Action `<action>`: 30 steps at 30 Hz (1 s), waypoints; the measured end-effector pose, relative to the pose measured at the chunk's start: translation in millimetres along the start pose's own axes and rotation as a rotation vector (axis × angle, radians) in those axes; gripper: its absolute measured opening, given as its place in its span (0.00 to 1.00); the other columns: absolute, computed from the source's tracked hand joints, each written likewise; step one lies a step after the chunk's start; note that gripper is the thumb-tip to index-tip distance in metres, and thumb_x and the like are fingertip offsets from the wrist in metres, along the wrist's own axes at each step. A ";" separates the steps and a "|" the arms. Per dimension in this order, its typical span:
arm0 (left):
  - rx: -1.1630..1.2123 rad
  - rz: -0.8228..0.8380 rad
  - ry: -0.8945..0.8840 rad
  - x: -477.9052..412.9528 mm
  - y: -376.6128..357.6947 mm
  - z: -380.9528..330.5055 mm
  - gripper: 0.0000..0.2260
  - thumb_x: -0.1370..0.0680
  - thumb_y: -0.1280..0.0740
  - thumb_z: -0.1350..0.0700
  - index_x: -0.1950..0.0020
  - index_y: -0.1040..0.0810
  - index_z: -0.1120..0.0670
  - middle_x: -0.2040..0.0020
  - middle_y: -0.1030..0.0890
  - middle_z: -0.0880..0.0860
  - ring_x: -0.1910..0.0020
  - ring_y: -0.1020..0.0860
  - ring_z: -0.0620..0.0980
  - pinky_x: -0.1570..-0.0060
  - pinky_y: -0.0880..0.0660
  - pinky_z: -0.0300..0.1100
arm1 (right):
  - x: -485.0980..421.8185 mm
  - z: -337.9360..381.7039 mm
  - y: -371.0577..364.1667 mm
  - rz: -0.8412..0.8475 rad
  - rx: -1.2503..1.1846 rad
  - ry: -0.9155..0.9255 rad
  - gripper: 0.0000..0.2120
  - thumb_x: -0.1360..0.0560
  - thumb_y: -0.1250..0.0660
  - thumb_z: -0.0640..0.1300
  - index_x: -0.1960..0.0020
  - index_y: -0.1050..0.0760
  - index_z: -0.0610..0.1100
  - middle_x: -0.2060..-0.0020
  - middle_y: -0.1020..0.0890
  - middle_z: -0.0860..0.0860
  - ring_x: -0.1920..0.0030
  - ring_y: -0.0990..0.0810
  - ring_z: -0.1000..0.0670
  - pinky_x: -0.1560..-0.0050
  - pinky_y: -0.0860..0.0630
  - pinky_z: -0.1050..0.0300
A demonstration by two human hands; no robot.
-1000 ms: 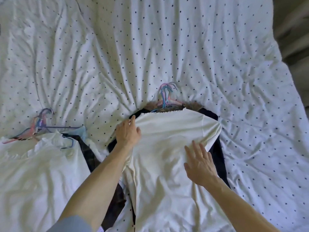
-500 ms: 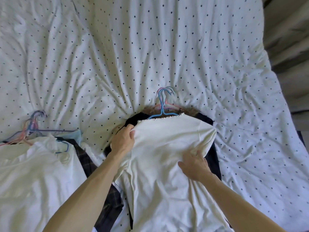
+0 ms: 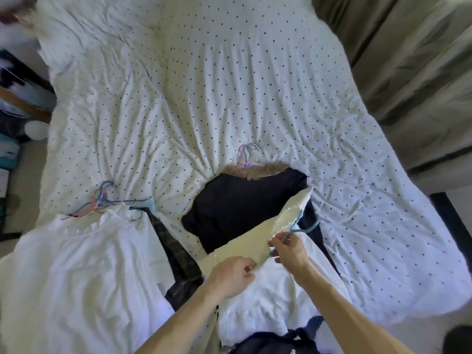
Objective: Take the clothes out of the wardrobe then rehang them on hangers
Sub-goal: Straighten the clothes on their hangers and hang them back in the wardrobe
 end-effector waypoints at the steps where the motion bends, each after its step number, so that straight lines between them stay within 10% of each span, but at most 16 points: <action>1: -0.043 0.022 -0.025 6.6 -6.7 -11.1 0.14 0.21 0.38 0.48 0.37 0.21 0.44 0.41 0.19 0.45 0.44 0.21 0.47 0.47 0.23 0.44 | 12.5 -6.0 10.3 0.011 0.002 0.014 0.02 0.24 0.34 0.40 0.55 0.23 0.43 0.62 0.14 0.49 0.66 0.15 0.51 0.66 0.22 0.54; 9: -0.341 -0.071 -0.349 5.1 8.0 -163.9 0.13 0.20 0.39 0.47 0.36 0.24 0.43 0.39 0.21 0.44 0.40 0.23 0.47 0.45 0.24 0.43 | 128.1 -56.1 159.4 -0.172 0.124 0.134 0.08 0.23 0.31 0.42 0.46 0.24 0.50 0.56 0.15 0.55 0.66 0.15 0.53 0.62 0.21 0.60; 16: -0.691 -0.125 -1.017 75.7 -90.8 -391.6 0.26 0.20 0.35 0.47 0.23 0.36 0.46 0.24 0.35 0.50 0.25 0.37 0.53 0.27 0.39 0.52 | 305.4 -130.3 281.4 -0.554 0.088 0.208 0.08 0.23 0.32 0.46 0.47 0.22 0.58 0.61 0.16 0.62 0.69 0.17 0.56 0.66 0.23 0.65; 20: -0.736 0.035 -1.394 172.9 -182.1 -473.4 0.16 0.20 0.35 0.46 0.34 0.23 0.50 0.37 0.21 0.49 0.34 0.27 0.51 0.32 0.36 0.42 | 425.4 -187.6 316.3 -0.835 0.034 0.226 0.14 0.23 0.30 0.44 0.49 0.23 0.65 0.64 0.18 0.67 0.69 0.20 0.58 0.69 0.29 0.71; 30: -0.505 0.536 -1.564 367.7 -371.4 -531.3 0.05 0.21 0.33 0.44 0.53 0.21 0.42 0.57 0.22 0.45 0.54 0.24 0.44 0.52 0.26 0.45 | 669.6 -328.1 297.9 -1.458 -0.108 0.042 0.03 0.28 0.23 0.48 0.57 0.17 0.55 0.65 0.16 0.64 0.62 0.18 0.61 0.57 0.22 0.60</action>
Point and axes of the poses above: each hand's wrist, its own x-axis away from the middle knuckle, its own y-axis out of the back of the hand, z = x × y, the point moved 5 cm from there along -x, towards the middle knuckle
